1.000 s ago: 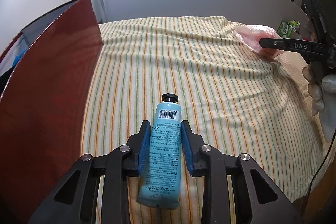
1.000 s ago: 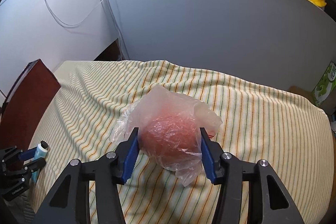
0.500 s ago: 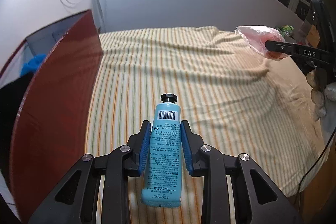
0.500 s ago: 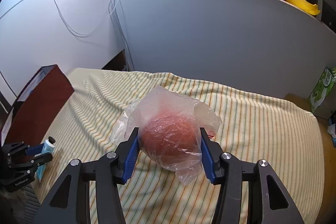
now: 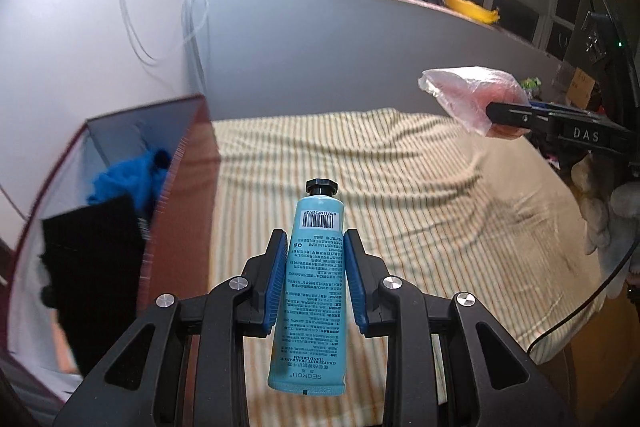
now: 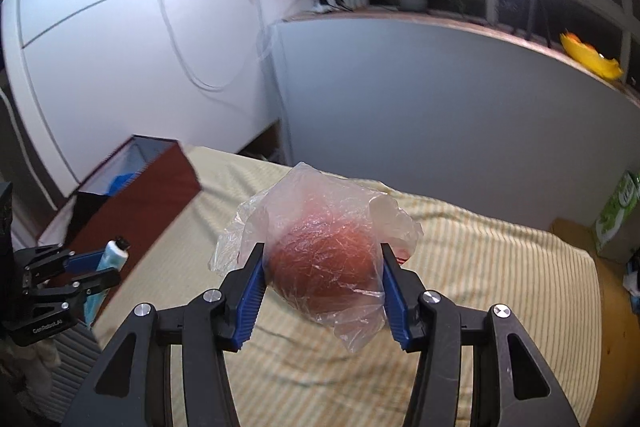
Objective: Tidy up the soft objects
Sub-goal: 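Lift the blue tube and pink bag and carry both over the shoebox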
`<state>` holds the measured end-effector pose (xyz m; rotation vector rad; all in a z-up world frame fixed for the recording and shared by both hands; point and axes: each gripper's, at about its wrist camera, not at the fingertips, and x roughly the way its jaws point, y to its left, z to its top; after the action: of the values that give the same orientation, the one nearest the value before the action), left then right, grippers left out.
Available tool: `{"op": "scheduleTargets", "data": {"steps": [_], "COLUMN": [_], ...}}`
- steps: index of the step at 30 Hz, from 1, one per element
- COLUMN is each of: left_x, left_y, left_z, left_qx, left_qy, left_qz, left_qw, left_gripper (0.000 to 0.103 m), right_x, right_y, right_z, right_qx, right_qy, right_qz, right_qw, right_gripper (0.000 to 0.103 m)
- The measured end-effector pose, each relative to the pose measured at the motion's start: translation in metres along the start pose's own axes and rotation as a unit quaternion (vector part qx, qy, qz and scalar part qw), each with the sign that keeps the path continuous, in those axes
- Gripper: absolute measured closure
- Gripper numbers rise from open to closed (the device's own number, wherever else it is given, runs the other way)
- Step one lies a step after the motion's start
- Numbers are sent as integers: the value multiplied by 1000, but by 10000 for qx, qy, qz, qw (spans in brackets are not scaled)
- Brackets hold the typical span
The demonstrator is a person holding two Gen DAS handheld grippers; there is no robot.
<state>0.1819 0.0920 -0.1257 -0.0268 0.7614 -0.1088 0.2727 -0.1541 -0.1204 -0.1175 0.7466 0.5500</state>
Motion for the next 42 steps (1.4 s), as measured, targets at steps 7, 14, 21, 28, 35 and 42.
{"op": "scheduleTargets", "data": {"steps": [7,14,21,28,35,42], "left_x": [-36,-66,-76,-72,-65,-56], "left_y": [37,83,121,146,161,164], "left_z": [4,-4,-15,-22,-28,-29], "left_qx": [-176,-320,-506,-657,-756,-746], "left_qy": [-273,-375,-369,-332,-260,-198], "left_qz": [157,530,797,929,1027,1102], "left_qw": [9993,9974,9948,9930,9915,9909], "left_gripper": [76,76,76,76,76,76], "right_x": [-11,-7,23,68,105,134], "right_y": [55,119,169,220,249,265], "right_z": [23,46,72,90,96,92], "right_qx": [-369,-791,-891,-1158,-1353,-1470], "right_qy": [-153,-236,-105,88,308,506], "right_qz": [354,673,990,1033,965,887], "right_qw": [9986,9943,9910,9879,9856,9838], "right_gripper": [54,54,54,54,54,54]}}
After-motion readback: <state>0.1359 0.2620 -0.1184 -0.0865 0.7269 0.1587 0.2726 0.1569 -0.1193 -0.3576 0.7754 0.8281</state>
